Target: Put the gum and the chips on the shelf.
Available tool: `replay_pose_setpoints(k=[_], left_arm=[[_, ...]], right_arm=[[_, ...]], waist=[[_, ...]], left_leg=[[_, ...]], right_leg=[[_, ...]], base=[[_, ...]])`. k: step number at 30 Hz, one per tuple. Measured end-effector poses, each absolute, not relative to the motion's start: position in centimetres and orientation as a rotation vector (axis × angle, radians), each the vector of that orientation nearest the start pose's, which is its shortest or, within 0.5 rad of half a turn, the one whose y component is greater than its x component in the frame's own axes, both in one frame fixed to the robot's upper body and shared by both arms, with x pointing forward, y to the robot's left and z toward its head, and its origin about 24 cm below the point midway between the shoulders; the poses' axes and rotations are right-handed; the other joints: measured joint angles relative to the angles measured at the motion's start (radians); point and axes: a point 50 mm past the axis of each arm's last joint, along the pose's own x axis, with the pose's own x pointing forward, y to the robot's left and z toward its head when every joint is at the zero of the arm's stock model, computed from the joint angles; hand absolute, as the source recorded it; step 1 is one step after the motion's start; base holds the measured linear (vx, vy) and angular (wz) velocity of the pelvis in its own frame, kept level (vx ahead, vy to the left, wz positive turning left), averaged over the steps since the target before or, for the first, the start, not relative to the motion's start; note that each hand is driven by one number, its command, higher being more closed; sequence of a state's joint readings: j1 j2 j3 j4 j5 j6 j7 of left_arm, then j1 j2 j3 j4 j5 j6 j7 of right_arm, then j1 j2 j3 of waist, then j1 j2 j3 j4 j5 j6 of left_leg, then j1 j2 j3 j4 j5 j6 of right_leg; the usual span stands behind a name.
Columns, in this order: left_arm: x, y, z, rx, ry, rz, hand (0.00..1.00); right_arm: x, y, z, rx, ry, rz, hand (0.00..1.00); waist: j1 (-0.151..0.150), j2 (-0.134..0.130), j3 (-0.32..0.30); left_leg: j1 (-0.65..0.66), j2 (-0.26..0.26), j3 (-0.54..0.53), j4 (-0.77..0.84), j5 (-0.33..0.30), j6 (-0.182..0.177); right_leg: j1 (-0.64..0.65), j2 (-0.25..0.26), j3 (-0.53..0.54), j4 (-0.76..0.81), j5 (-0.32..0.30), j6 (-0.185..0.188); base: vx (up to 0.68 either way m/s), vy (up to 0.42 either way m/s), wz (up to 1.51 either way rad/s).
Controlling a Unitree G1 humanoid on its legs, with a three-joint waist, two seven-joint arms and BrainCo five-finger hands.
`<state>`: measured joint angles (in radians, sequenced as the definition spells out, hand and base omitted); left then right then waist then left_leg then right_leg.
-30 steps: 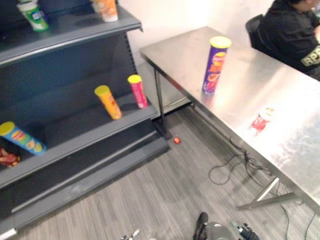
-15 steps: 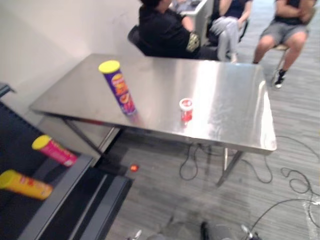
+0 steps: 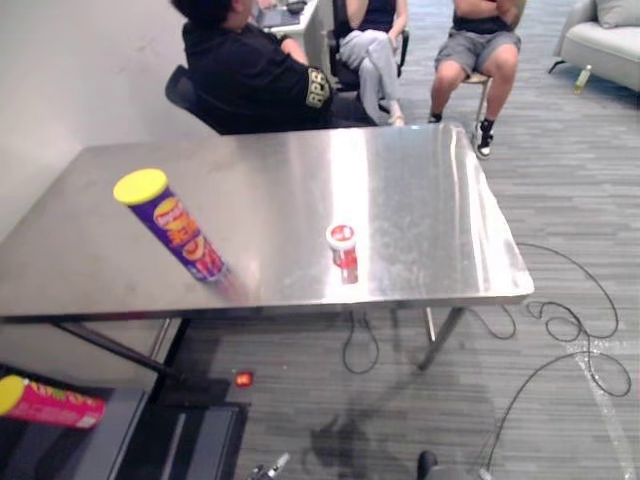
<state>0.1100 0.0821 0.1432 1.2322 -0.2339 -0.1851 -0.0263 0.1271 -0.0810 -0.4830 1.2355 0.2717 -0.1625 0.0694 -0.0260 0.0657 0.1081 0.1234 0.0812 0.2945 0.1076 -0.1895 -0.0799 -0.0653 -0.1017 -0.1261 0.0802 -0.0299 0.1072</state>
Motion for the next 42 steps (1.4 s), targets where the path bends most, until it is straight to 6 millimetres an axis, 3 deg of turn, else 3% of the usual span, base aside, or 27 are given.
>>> replay_pose_setpoints(k=[5,11,14,18,19,21,23,26,30,36,42], left_arm=[[5.6,20.3,-17.0,-0.197,1.112,0.354,0.00],[5.3,20.7,-16.9,-0.224,1.108,0.404,0.00],[5.3,20.9,-17.0,-0.233,1.112,0.416,0.00],[4.9,21.2,-16.9,-0.238,1.110,0.436,0.00],[4.7,21.4,-16.9,-0.247,1.114,0.452,0.00],[4.1,21.4,-16.9,-0.254,1.122,0.466,0.00],[3.4,21.1,-17.1,-0.269,1.136,0.479,0.00],[3.9,20.6,-17.0,-0.282,1.112,0.469,0.00],[4.5,20.4,-16.9,-0.279,1.091,0.453,0.00],[4.8,20.5,-16.8,-0.260,1.086,0.426,0.00],[5.2,21.3,-16.6,-0.206,1.078,0.379,0.00]], right_arm=[[2.8,-23.1,-17.0,0.489,1.079,-0.740,0.00],[2.5,-24.3,-16.7,0.575,1.012,-0.887,0.00],[3.4,-26.7,-16.0,0.611,0.915,-1.001,0.00],[5.7,-33.3,-12.6,0.551,0.662,-1.146,0.00],[7.1,-35.9,-10.5,0.474,0.551,-1.166,0.00],[8.6,-38.0,-7.8,0.381,0.426,-1.164,0.00],[12.2,-39.7,-2.1,0.196,0.187,-1.093,0.00],[15.1,-39.4,3.9,-0.025,-0.034,-1.003,0.00],[17.3,-38.7,5.6,-0.082,-0.105,-0.976,0.00],[21.2,-34.2,9.8,-0.236,-0.261,-0.646,0.00],[24.0,-30.3,10.2,-0.288,-0.263,-0.344,0.00]], waist=[[0.003,-0.008,-0.002],[0.007,-0.018,-0.002],[0.004,-0.024,0.000],[0.002,-0.023,-0.001],[0.001,-0.027,-0.001],[0.001,-0.025,-0.010],[-0.005,-0.021,-0.016],[-0.002,-0.010,-0.039],[0.003,-0.013,-0.044],[0.001,-0.017,-0.045],[0.010,-0.050,-0.045]], left_leg=[[-0.020,-0.016,-0.007,-0.001,0.000,0.000],[-0.032,-0.018,-0.016,-0.004,0.000,0.000],[-0.031,-0.017,-0.028,-0.030,0.000,0.000],[-0.033,-0.013,-0.023,-0.057,-0.012,0.018],[-0.033,-0.011,-0.017,-0.057,-0.012,0.018],[-0.035,-0.009,-0.005,-0.058,-0.012,0.017],[-0.037,-0.003,0.003,-0.059,-0.013,0.017],[-0.049,0.006,0.001,-0.057,-0.013,0.017],[-0.057,0.012,-0.009,-0.055,-0.012,0.016],[-0.067,-0.004,-0.029,-0.049,-0.012,0.017],[-0.080,-0.023,-0.060,-0.045,-0.007,0.024]], right_leg=[[0.055,-0.005,-0.009,-0.162,0.088,0.009],[0.060,-0.006,-0.023,-0.187,0.107,0.007],[0.049,-0.001,-0.027,-0.193,0.116,0.003],[0.031,0.001,-0.023,-0.195,0.124,0.000],[0.028,0.001,-0.021,-0.195,0.124,0.000],[0.018,0.003,-0.016,-0.195,0.122,-0.002],[0.013,0.008,-0.016,-0.195,0.122,-0.003],[-0.002,0.018,-0.017,-0.195,0.125,-0.001],[0.000,0.023,-0.032,-0.194,0.129,-0.006],[-0.003,0.007,-0.044,-0.192,0.135,0.002],[0.000,-0.014,-0.071,-0.194,0.139,0.009]], base=[[-0.01,0.030,0.02],[-0.06,-0.010,0.07],[-0.11,-0.034,0.04],[-0.09,-0.012,-0.06],[-0.10,-0.020,-0.09],[-0.06,-0.027,-0.16],[-0.01,-0.035,-0.14],[0.02,-0.038,-0.02],[0.04,-0.028,0.08],[0.00,0.006,0.03],[-0.04,0.013,0.14]])
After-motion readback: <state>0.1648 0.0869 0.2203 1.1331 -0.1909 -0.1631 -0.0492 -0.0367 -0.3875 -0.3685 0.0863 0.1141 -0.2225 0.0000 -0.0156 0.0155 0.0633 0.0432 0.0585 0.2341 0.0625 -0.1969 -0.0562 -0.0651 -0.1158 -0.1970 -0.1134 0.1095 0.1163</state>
